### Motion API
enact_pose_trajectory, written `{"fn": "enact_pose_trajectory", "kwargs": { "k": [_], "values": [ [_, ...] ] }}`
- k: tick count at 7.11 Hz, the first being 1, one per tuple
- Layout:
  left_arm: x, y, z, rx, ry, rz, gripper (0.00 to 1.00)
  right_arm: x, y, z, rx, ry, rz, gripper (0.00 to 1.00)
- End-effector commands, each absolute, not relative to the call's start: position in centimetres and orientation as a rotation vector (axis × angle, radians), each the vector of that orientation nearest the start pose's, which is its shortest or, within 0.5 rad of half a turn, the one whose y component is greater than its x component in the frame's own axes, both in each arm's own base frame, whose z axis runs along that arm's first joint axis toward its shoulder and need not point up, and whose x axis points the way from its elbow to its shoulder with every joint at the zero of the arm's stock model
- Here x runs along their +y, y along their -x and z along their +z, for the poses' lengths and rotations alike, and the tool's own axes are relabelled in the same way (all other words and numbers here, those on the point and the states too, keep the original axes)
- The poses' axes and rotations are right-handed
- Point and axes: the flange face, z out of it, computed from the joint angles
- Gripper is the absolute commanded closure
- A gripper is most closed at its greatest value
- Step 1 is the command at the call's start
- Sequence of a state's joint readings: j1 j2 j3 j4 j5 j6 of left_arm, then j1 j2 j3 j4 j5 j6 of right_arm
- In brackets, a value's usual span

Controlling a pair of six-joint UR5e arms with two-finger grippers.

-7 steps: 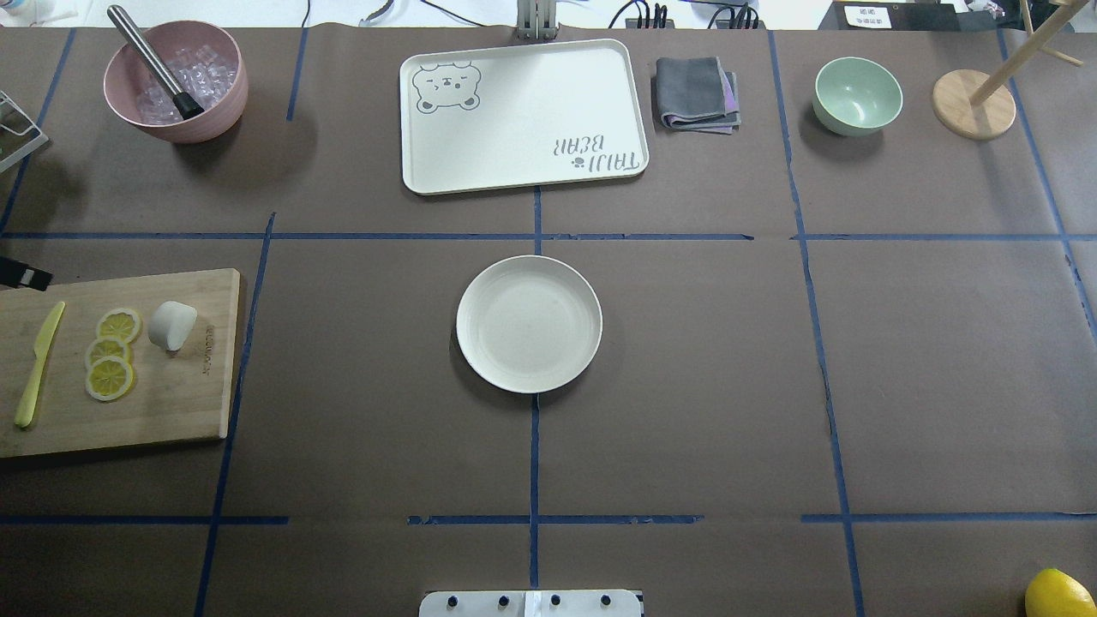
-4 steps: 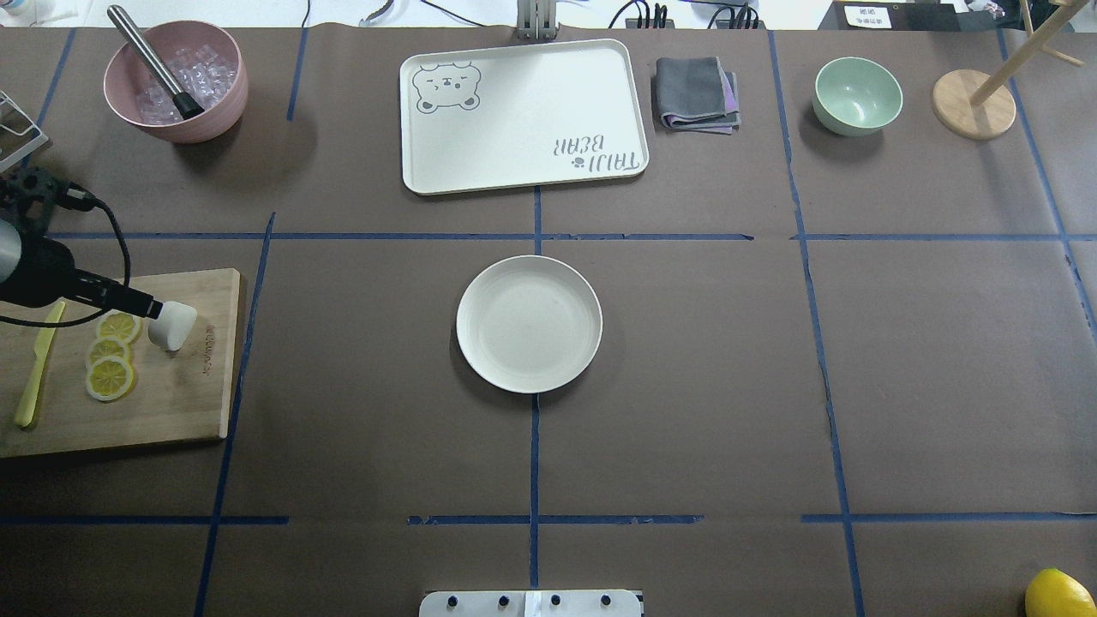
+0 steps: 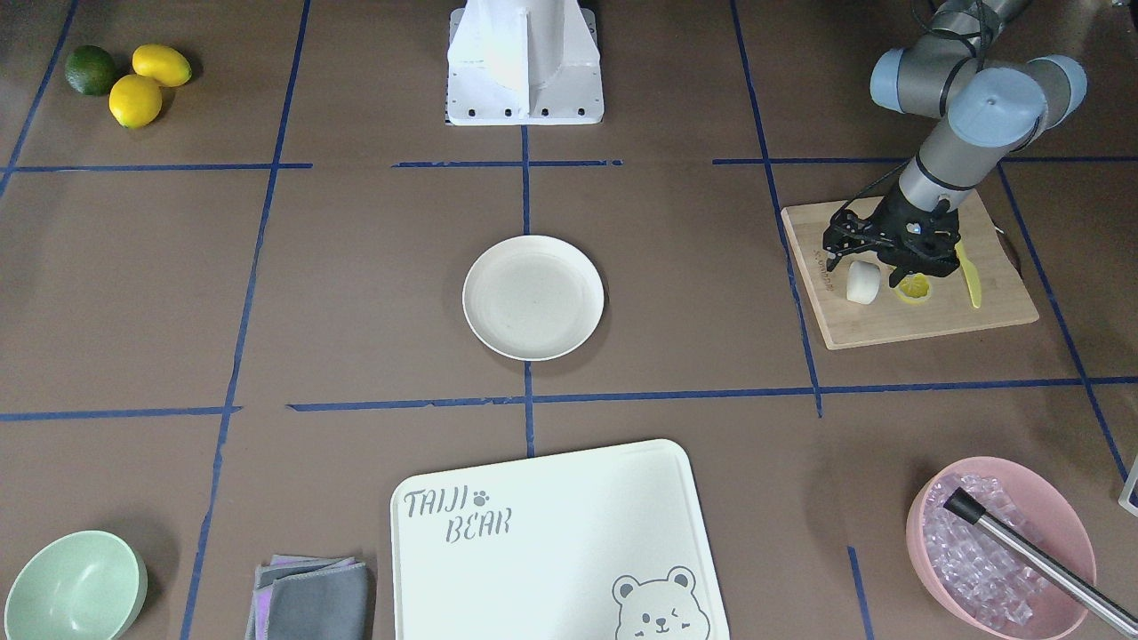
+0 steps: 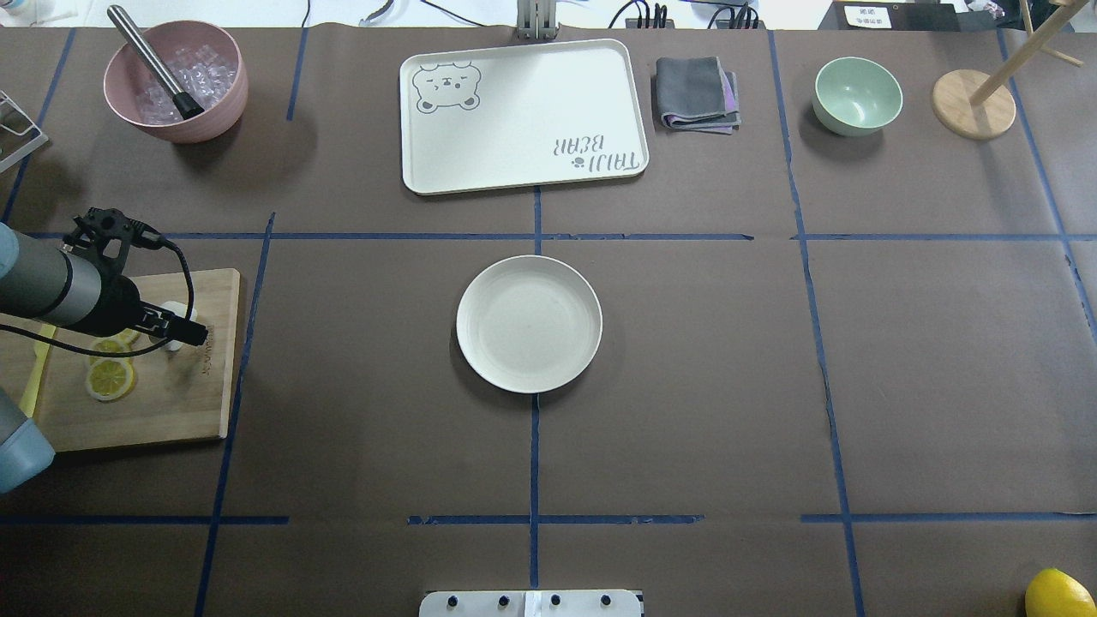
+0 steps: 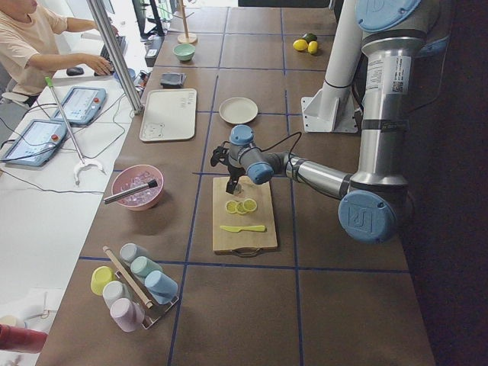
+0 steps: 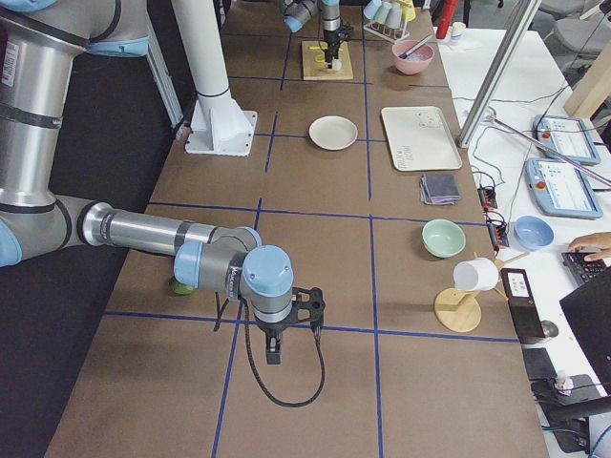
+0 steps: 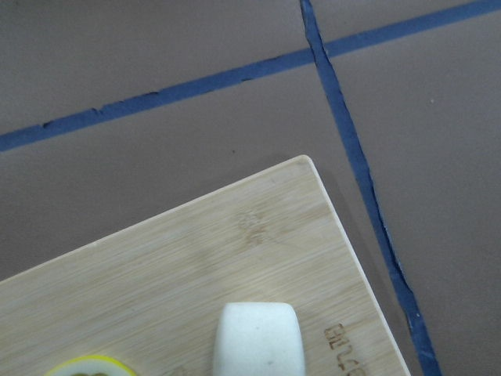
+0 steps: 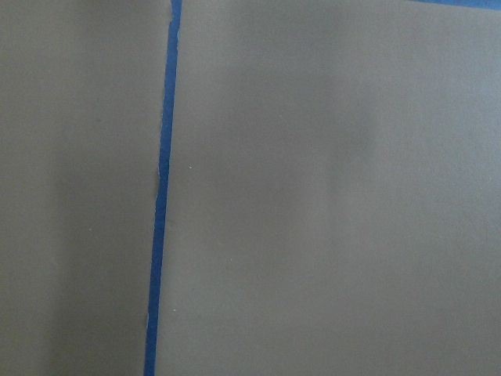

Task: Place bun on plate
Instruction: 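Reach the left gripper to the white bun on the cutting board and grasp it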

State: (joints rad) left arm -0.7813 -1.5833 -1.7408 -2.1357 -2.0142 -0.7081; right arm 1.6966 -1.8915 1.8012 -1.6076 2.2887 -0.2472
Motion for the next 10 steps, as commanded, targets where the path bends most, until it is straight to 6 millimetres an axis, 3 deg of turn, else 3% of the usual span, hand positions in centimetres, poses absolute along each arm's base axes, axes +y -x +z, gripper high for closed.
{"fn": "enact_pose_trajectory", "kwargs": {
  "k": [1, 3, 7, 9, 10],
  "values": [
    [-43.2, -32.1, 51.8, 0.803, -0.245, 0.257, 0.07, -33.5, -11.1, 68.8, -0.727, -0.012, -0.071, 0.00],
    [-43.3, -32.2, 52.1, 0.798, -0.243, 0.264, 0.47, -33.4, -11.1, 68.9, -0.727, -0.013, -0.072, 0.00],
    [-43.2, -32.1, 51.3, 0.811, -0.251, 0.268, 0.78, -33.3, -11.0, 68.9, -0.728, -0.012, -0.073, 0.00],
    [-43.2, -32.0, 50.9, 0.817, -0.254, 0.269, 0.85, -33.2, -11.0, 69.0, -0.726, -0.012, -0.079, 0.00],
    [-43.1, -31.9, 49.8, 0.830, -0.267, 0.273, 0.85, -33.0, -11.0, 69.3, -0.728, -0.011, -0.091, 0.00]
  ]
}}
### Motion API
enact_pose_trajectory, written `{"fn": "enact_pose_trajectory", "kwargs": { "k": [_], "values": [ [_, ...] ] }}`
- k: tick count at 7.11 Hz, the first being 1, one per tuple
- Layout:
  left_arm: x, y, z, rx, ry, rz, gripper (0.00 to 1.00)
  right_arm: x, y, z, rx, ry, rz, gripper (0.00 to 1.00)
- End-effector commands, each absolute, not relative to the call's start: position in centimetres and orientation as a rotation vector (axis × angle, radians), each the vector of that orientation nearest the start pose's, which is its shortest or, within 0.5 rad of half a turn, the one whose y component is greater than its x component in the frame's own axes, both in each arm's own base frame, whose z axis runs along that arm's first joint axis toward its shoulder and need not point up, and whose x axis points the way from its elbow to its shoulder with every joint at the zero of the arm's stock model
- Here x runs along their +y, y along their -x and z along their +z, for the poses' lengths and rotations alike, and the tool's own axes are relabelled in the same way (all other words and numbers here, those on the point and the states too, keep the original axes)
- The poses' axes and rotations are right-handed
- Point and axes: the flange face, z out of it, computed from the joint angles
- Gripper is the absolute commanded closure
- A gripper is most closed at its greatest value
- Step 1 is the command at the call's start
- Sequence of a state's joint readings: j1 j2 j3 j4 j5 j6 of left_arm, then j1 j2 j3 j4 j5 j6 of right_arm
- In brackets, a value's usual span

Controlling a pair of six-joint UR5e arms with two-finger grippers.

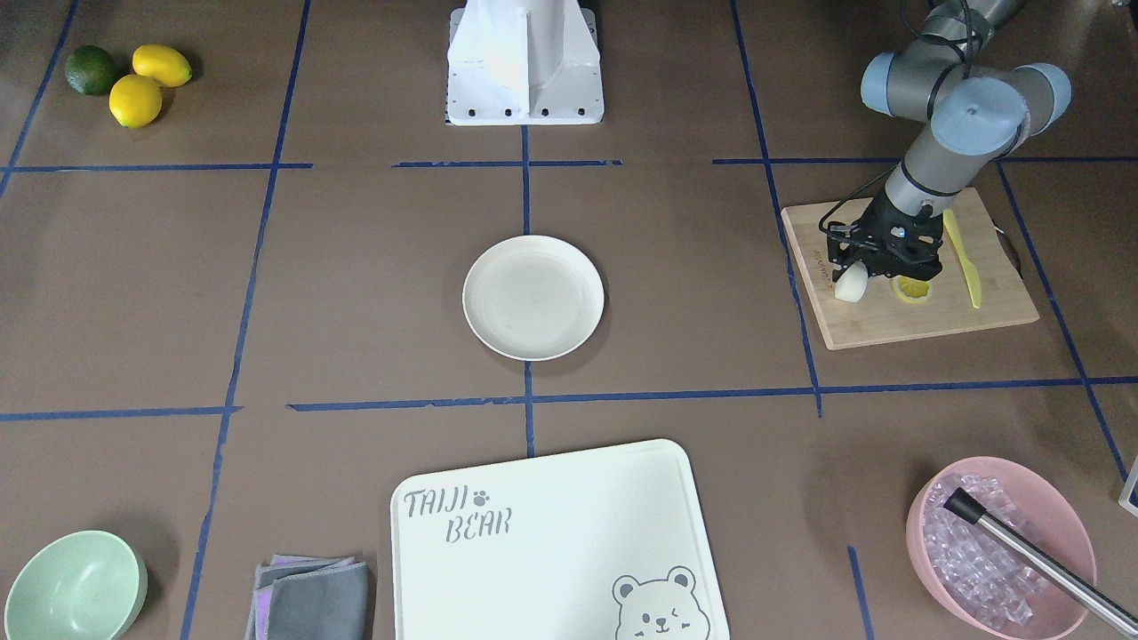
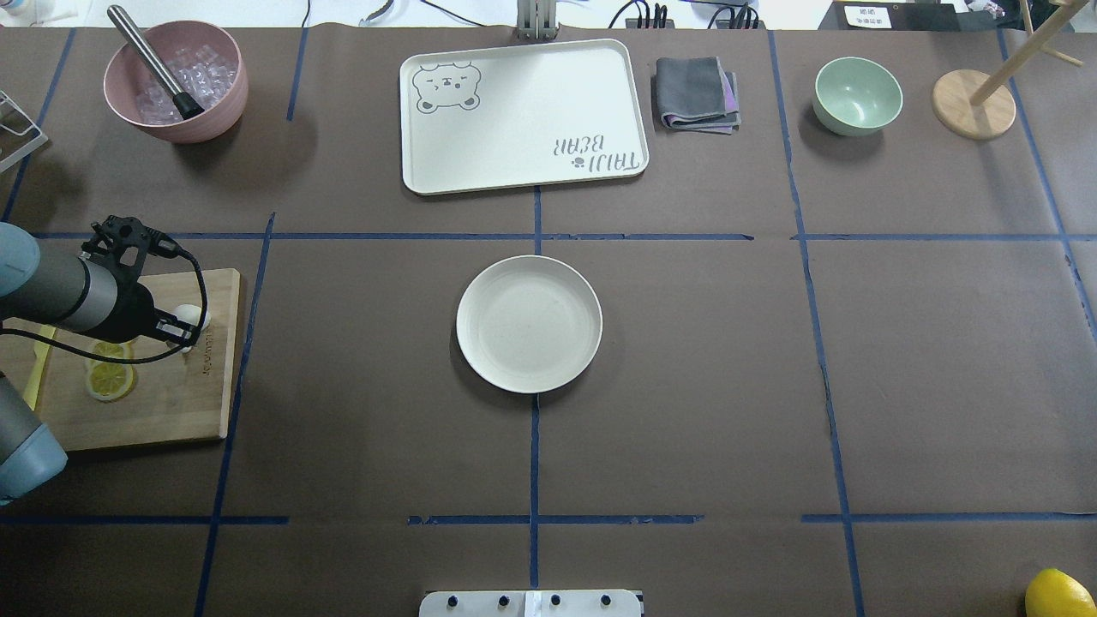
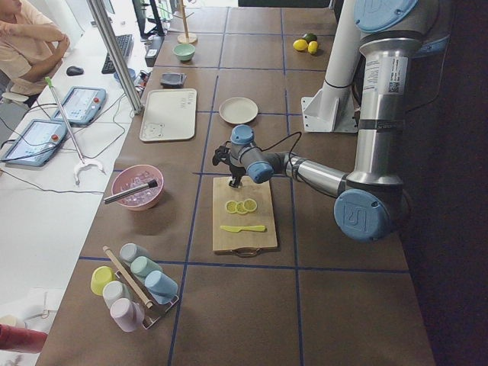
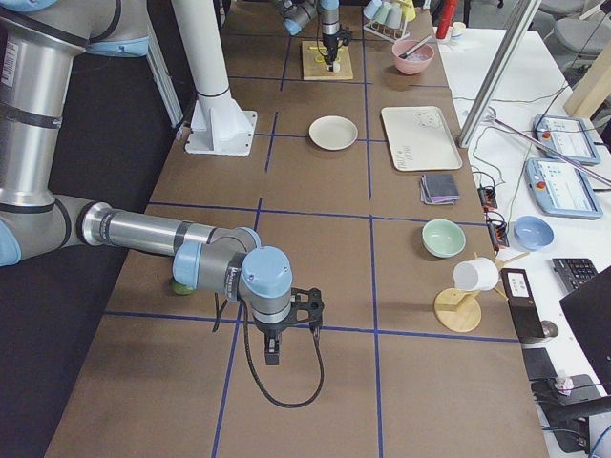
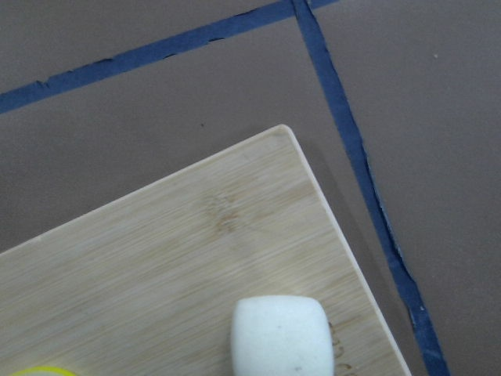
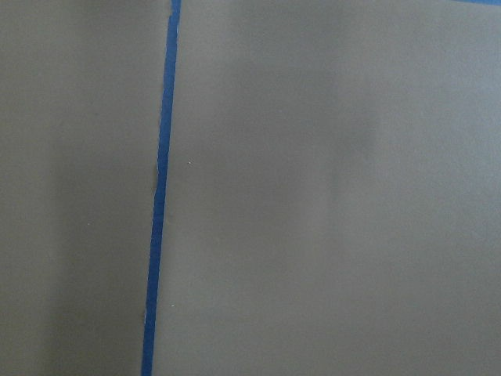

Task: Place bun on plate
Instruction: 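Reach the left gripper to the white bun on the cutting board and grasp it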

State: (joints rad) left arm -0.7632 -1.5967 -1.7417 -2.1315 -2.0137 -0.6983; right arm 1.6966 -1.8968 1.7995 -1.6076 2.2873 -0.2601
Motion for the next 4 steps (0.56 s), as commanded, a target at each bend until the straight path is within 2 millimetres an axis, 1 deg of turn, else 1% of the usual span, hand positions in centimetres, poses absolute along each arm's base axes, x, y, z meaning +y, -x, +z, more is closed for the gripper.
{"fn": "enact_pose_trajectory", "kwargs": {
  "k": [1, 2, 3, 4],
  "values": [
    [-43.0, -31.8, 47.4, 0.830, -0.263, 0.271, 0.85, -32.9, -11.0, 69.5, -0.728, -0.010, -0.094, 0.00],
    [-44.2, -32.9, 41.9, 0.825, -0.254, 0.256, 0.85, -32.9, -11.0, 69.5, -0.728, -0.010, -0.095, 0.00],
    [-45.8, -34.5, 36.3, 0.819, -0.246, 0.249, 0.85, -32.6, -11.0, 69.7, -0.729, -0.004, -0.093, 0.00],
    [-47.1, -36.5, 31.3, 0.832, -0.212, 0.175, 0.85, -32.5, -10.9, 69.6, -0.731, -0.005, -0.093, 0.00]
  ]
}}
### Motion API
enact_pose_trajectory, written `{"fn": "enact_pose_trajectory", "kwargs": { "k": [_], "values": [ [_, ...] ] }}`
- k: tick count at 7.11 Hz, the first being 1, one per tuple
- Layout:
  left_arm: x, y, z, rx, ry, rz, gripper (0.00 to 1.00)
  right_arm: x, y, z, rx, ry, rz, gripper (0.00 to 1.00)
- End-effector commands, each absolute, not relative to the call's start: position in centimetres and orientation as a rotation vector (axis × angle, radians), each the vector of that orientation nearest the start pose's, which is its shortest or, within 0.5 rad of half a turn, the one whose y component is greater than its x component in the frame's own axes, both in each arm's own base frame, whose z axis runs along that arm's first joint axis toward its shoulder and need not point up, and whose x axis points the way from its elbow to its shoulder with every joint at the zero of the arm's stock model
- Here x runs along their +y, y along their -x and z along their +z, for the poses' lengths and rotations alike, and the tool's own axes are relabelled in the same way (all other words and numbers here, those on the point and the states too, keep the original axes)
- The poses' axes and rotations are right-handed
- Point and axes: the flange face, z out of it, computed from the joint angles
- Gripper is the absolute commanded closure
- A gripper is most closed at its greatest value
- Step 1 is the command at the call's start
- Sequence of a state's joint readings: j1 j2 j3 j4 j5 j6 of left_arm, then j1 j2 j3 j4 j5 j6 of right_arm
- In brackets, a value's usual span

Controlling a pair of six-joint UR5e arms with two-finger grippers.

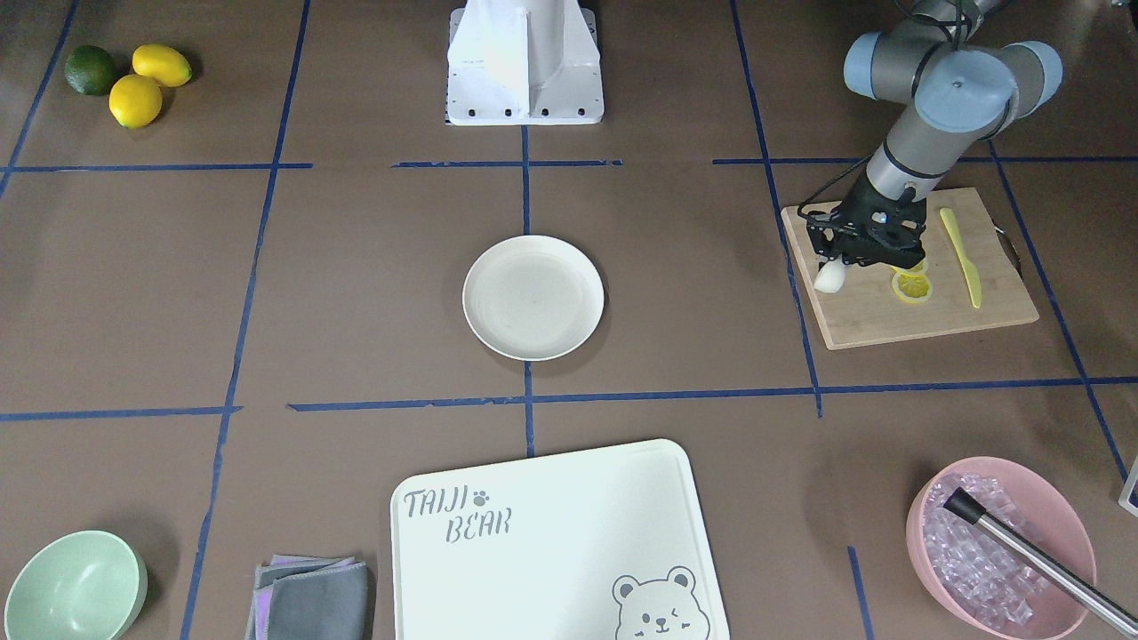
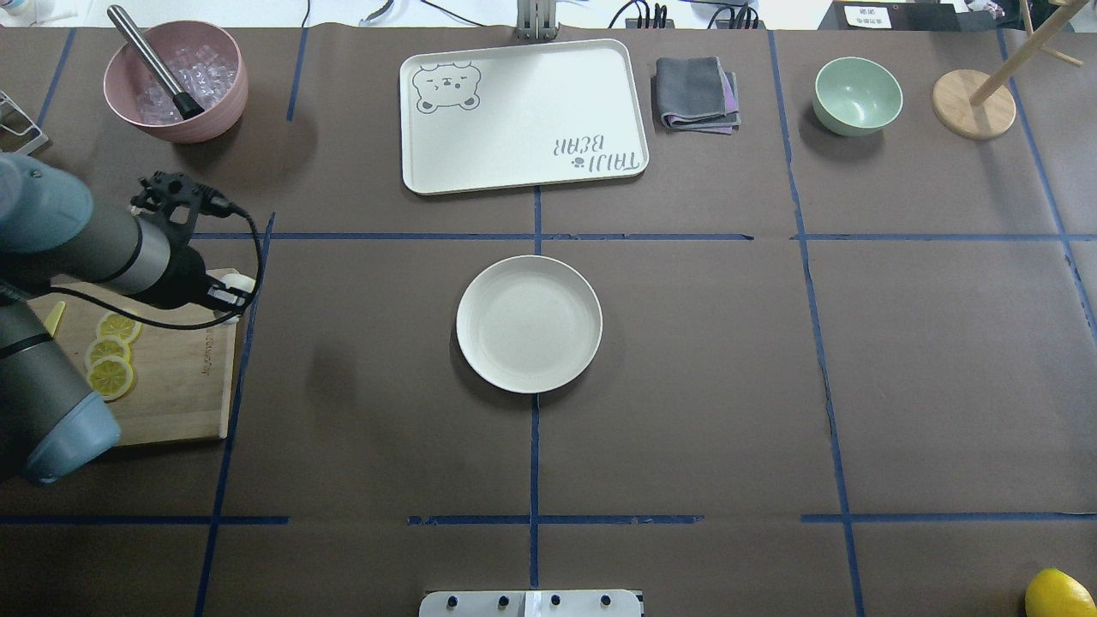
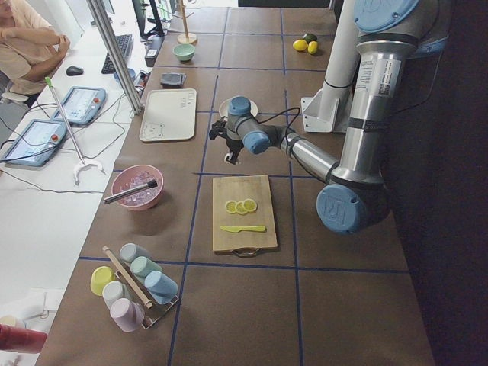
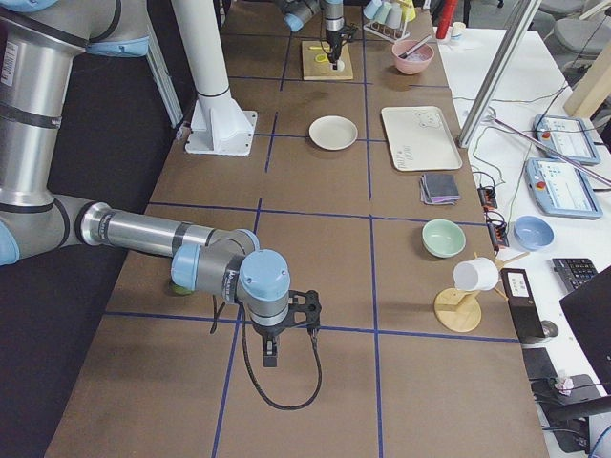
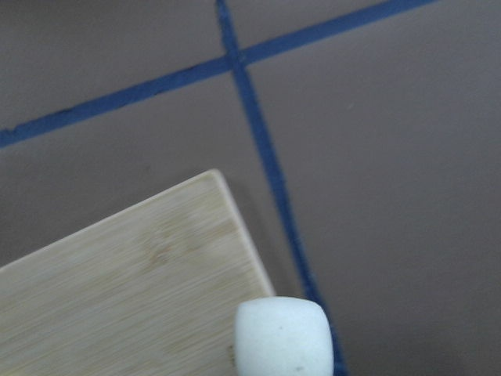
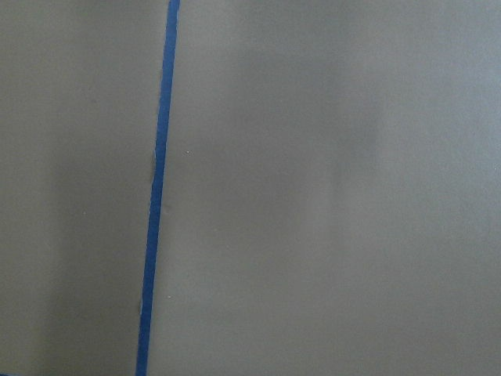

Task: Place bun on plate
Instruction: 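Carry the bun with the left gripper over the white plate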

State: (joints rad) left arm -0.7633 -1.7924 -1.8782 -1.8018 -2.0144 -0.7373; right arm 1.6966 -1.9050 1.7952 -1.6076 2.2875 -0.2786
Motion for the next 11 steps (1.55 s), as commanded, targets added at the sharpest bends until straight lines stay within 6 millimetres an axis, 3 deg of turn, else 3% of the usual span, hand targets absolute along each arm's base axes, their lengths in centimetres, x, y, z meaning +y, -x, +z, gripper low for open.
{"fn": "enact_pose_trajectory", "kwargs": {
  "k": [1, 2, 3, 4, 5, 8, 9, 10, 11],
  "values": [
    [-45.1, -41.4, 25.8, 0.858, -0.144, 0.136, 0.85, -32.4, -11.0, 69.7, -0.729, -0.003, -0.091, 0.00],
    [-42.7, -47.1, 21.5, 0.880, -0.109, 0.082, 0.85, -32.3, -11.0, 69.8, -0.730, -0.001, -0.087, 0.00],
    [-42.3, -52.1, 18.2, 0.869, -0.123, 0.026, 0.85, -32.4, -11.0, 69.8, -0.730, -0.001, -0.086, 0.00],
    [-41.1, -57.4, 15.3, 0.859, -0.116, -0.011, 0.85, -32.4, -11.0, 69.8, -0.730, -0.001, -0.086, 0.00],
    [-41.3, -60.6, 14.0, 0.840, -0.118, -0.027, 0.85, -32.4, -11.0, 69.8, -0.730, -0.001, -0.085, 0.00],
    [-41.7, -64.4, 17.7, 0.797, -0.127, -0.029, 0.84, -32.4, -11.0, 69.8, -0.730, 0.000, -0.082, 0.00],
    [-41.9, -64.9, 18.0, 0.808, -0.133, -0.025, 0.83, -32.4, -11.0, 69.8, -0.730, 0.000, -0.082, 0.00],
    [-41.9, -64.9, 18.0, 0.808, -0.134, -0.022, 0.72, -32.4, -11.0, 69.8, -0.730, 0.002, -0.081, 0.00],
    [-41.9, -64.9, 18.0, 0.808, -0.136, -0.018, 0.48, -32.4, -11.0, 69.8, -0.730, 0.002, -0.081, 0.00]
  ]
}}
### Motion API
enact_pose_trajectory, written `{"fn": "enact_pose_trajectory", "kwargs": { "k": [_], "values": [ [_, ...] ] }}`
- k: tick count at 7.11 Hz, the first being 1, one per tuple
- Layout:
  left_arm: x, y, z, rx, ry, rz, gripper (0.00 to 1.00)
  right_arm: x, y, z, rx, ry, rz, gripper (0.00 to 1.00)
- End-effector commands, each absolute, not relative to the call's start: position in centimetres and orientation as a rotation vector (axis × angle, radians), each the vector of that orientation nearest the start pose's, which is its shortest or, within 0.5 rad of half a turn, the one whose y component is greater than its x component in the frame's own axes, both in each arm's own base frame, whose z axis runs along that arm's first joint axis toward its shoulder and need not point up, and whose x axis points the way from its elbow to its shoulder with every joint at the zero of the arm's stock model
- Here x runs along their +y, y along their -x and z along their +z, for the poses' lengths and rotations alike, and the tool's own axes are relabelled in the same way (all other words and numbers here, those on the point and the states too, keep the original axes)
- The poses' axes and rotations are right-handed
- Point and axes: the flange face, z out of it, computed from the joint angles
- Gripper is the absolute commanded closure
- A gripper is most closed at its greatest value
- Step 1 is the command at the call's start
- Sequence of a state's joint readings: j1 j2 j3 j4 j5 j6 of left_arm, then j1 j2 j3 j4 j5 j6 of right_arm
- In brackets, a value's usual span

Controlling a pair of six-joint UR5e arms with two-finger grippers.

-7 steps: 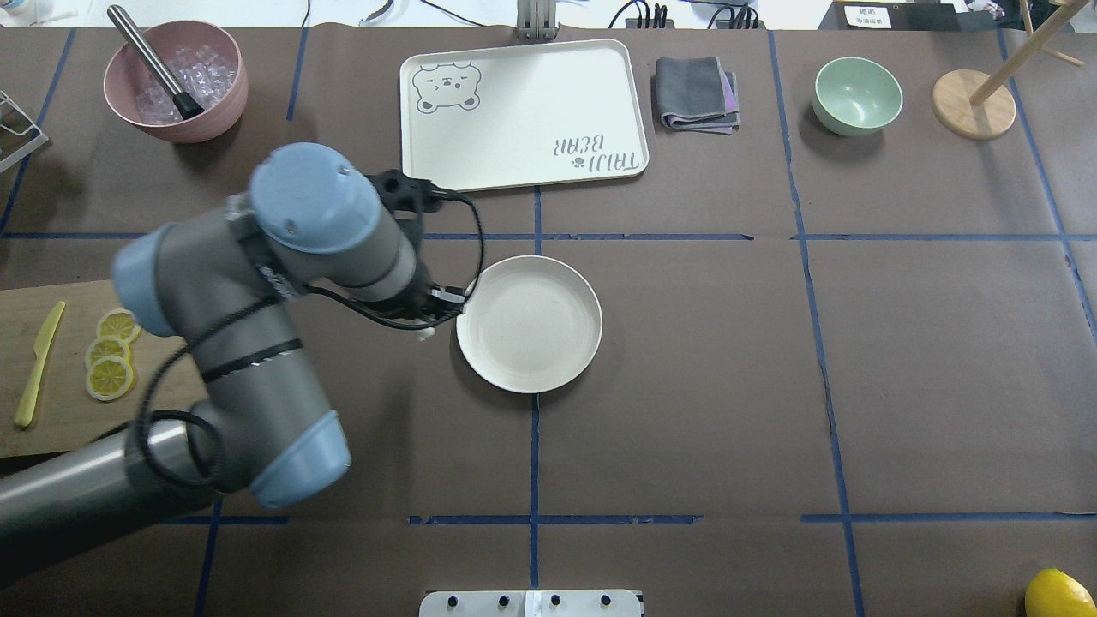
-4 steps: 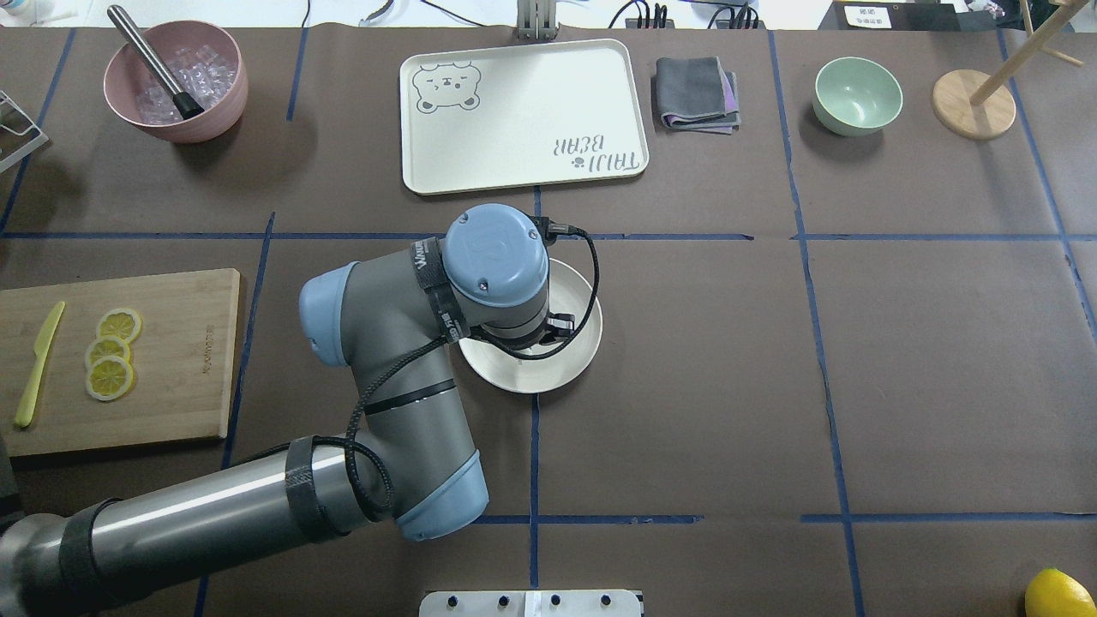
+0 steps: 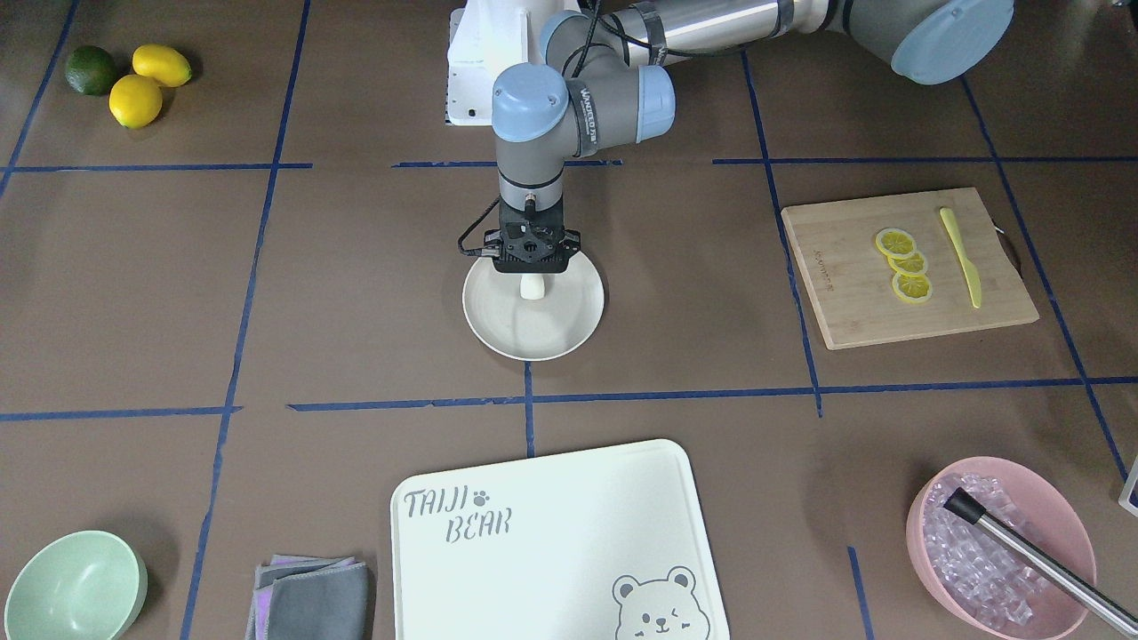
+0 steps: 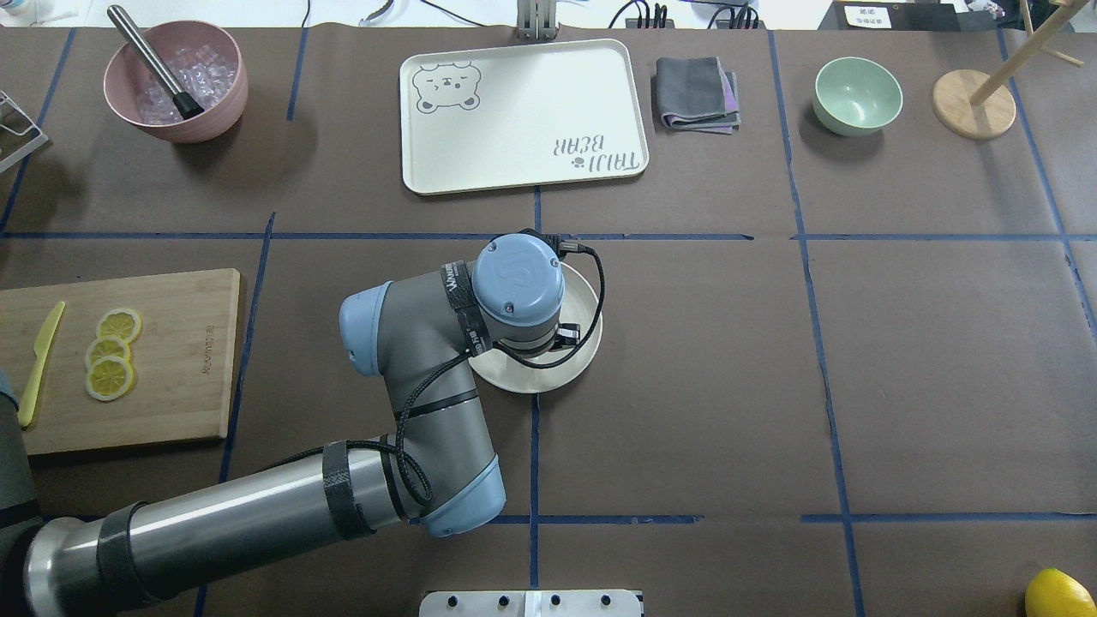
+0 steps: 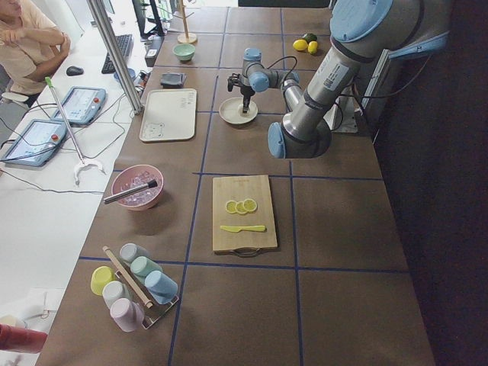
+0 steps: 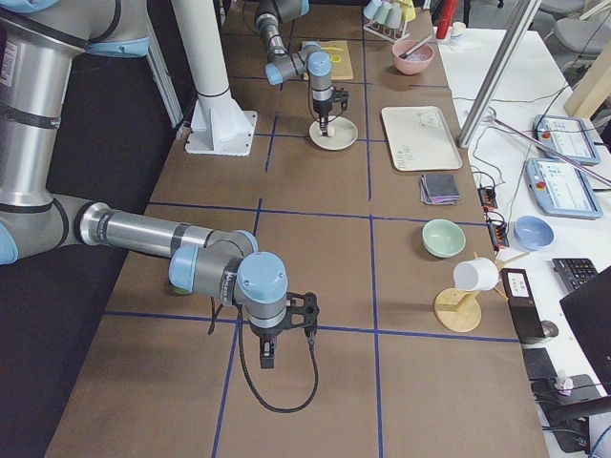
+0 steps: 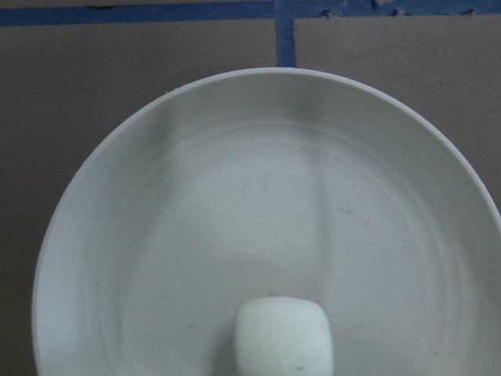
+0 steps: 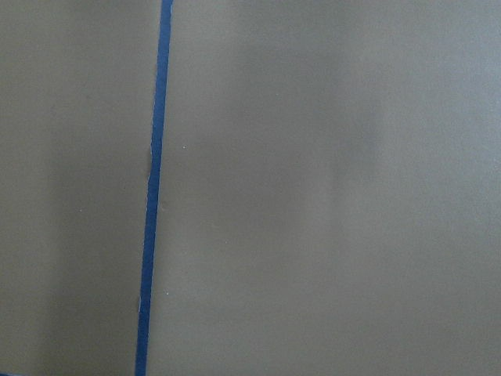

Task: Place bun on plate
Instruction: 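Carry the bun with the left gripper over the white plate, then lower the bun onto the plate and open the left gripper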

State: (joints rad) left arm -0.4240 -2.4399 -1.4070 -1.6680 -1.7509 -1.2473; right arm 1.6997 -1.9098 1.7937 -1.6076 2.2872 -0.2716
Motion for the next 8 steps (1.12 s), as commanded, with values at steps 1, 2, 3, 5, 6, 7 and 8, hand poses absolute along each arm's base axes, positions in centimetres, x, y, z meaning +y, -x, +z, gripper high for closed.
{"fn": "enact_pose_trajectory", "kwargs": {
  "k": [1, 2, 3, 5, 6, 7, 8],
  "values": [
    [-41.91, -64.89, 17.92, 0.809, -0.137, -0.017, 0.27, -32.37, -11.04, 69.84, -0.730, 0.002, -0.081, 0.00],
    [-41.91, -64.89, 17.92, 0.809, -0.137, -0.017, 0.24, -32.46, -11.05, 69.79, -0.730, 0.000, -0.082, 0.00],
    [-42.01, -64.83, 17.92, 0.809, -0.138, -0.019, 0.22, -32.46, -11.05, 69.79, -0.730, 0.000, -0.083, 0.00],
    [-42.00, -64.79, 17.87, 0.809, -0.138, -0.019, 0.10, -32.46, -11.05, 69.79, -0.730, 0.000, -0.083, 0.00],
    [-42.01, -64.79, 17.99, 0.807, -0.138, -0.020, 0.10, -32.46, -11.05, 69.79, -0.730, 0.000, -0.082, 0.00],
    [-42.01, -64.79, 18.13, 0.804, -0.137, -0.020, 0.10, -32.54, -11.06, 69.74, -0.729, -0.001, -0.082, 0.00],
    [-42.01, -64.79, 18.13, 0.804, -0.137, -0.020, 0.09, -32.53, -11.01, 69.81, -0.730, 0.001, -0.083, 0.00]
  ]
}}
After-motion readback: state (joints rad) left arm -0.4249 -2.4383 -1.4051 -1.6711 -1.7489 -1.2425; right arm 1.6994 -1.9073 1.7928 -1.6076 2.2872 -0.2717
